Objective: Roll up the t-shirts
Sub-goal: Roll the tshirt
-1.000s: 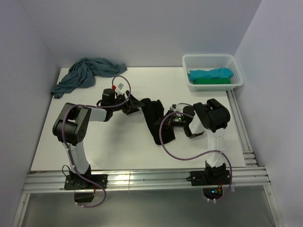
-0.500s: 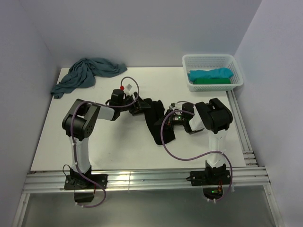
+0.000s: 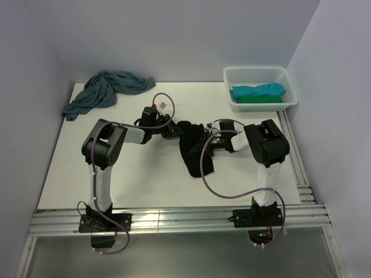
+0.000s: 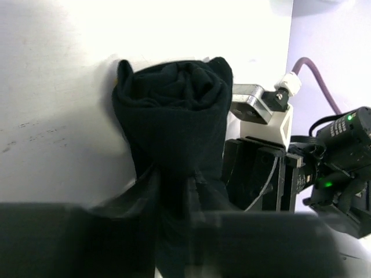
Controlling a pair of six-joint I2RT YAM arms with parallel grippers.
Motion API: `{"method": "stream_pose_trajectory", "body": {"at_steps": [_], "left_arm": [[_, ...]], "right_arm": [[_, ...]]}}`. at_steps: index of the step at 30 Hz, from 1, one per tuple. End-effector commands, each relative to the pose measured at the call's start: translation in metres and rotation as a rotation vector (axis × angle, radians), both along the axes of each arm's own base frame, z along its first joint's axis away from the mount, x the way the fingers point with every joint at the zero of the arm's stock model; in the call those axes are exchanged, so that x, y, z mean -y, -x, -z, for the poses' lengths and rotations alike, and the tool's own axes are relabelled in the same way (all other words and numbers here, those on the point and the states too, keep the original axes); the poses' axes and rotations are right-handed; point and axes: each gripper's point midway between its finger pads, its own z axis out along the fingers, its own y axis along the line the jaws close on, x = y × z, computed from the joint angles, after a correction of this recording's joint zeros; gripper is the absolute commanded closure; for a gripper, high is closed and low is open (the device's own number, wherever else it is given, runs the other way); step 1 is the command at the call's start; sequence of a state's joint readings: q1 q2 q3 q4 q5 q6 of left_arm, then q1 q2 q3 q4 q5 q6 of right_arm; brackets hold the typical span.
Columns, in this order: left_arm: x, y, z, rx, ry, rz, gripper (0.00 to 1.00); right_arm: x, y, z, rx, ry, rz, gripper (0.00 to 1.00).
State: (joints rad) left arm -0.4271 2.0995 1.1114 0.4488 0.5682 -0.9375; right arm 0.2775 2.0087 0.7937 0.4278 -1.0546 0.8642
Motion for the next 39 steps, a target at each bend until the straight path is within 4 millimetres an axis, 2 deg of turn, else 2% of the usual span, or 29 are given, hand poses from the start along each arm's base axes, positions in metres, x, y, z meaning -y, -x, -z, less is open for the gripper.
{"method": "stream_pose_trajectory", "body": {"at_steps": [1,4,6,9,12,14,15,16,18,19,21,22,23,26,27,28,30,31,34,35,39], "left_arm": [[-0.002,-0.008,0.003,0.028,-0.034,-0.034,0.72],[-0.003,-0.002,-0.010,0.068,0.000,-0.034,0.47],[-0.004,0.001,-0.012,0.078,0.013,-0.033,0.42],[-0.003,0.003,-0.002,0.048,0.020,-0.028,0.43],[0.001,0.000,0.002,0.035,0.033,-0.028,0.46],[0.004,-0.004,0.001,0.031,0.040,-0.032,0.53],[0.004,-0.006,0.001,0.031,0.040,-0.040,0.58],[0.005,-0.008,0.002,0.025,0.034,-0.047,0.76],[0.002,-0.012,0.002,0.014,0.009,-0.075,0.96],[0.001,-0.014,0.000,0.014,-0.002,-0.087,1.00],[-0.002,-0.017,-0.006,0.016,-0.016,-0.111,1.00],[-0.005,-0.018,-0.007,0.024,-0.028,-0.119,1.00],[-0.006,-0.019,-0.009,0.028,-0.038,-0.127,1.00],[-0.012,-0.020,-0.019,0.050,-0.066,-0.151,1.00],[-0.014,-0.021,-0.023,0.057,-0.074,-0.158,1.00],[-0.014,-0.020,-0.026,0.061,-0.075,-0.160,1.00],[-0.014,-0.021,-0.032,0.074,-0.080,-0.162,1.00],[-0.014,-0.020,-0.032,0.079,-0.088,-0.159,1.00],[-0.010,-0.017,-0.033,0.085,-0.098,-0.144,1.00],[-0.010,-0.018,-0.033,0.086,-0.101,-0.142,1.00],[-0.008,-0.015,-0.028,0.077,-0.115,-0.131,1.00]], "right_arm": [[0.013,0.020,0.028,-0.098,0.141,-0.006,0.90],[0.012,0.018,0.028,-0.105,0.136,-0.010,0.93],[0.011,0.018,0.028,-0.108,0.130,-0.008,0.95],[0.012,0.018,0.031,-0.114,0.137,-0.011,0.96],[0.013,0.018,0.033,-0.107,0.157,-0.024,0.96],[0.014,0.018,0.034,-0.104,0.171,-0.024,0.96],[0.015,0.018,0.034,-0.103,0.181,-0.031,0.96],[0.016,0.018,0.035,-0.103,0.188,-0.031,0.96],[0.016,0.018,0.033,-0.097,0.189,-0.030,0.91],[0.015,0.018,0.031,-0.094,0.188,-0.030,0.88],[0.014,0.014,0.021,-0.081,0.175,-0.025,0.81],[0.014,0.014,0.018,-0.083,0.175,-0.019,0.72],[0.014,0.012,0.013,-0.080,0.179,-0.014,0.68],[0.011,0.009,-0.010,-0.038,0.180,0.005,0.55],[0.012,0.014,-0.022,-0.039,0.193,0.006,0.53],[0.012,0.014,-0.023,-0.027,0.222,0.010,0.47],[0.012,0.019,-0.035,-0.009,0.242,0.001,0.47],[0.012,0.020,-0.034,-0.003,0.267,0.005,0.44],[0.015,0.028,-0.039,0.023,0.335,-0.012,0.43],[0.019,0.026,-0.039,0.059,0.379,-0.003,0.37],[0.023,0.033,-0.045,0.076,0.450,-0.024,0.36]]}}
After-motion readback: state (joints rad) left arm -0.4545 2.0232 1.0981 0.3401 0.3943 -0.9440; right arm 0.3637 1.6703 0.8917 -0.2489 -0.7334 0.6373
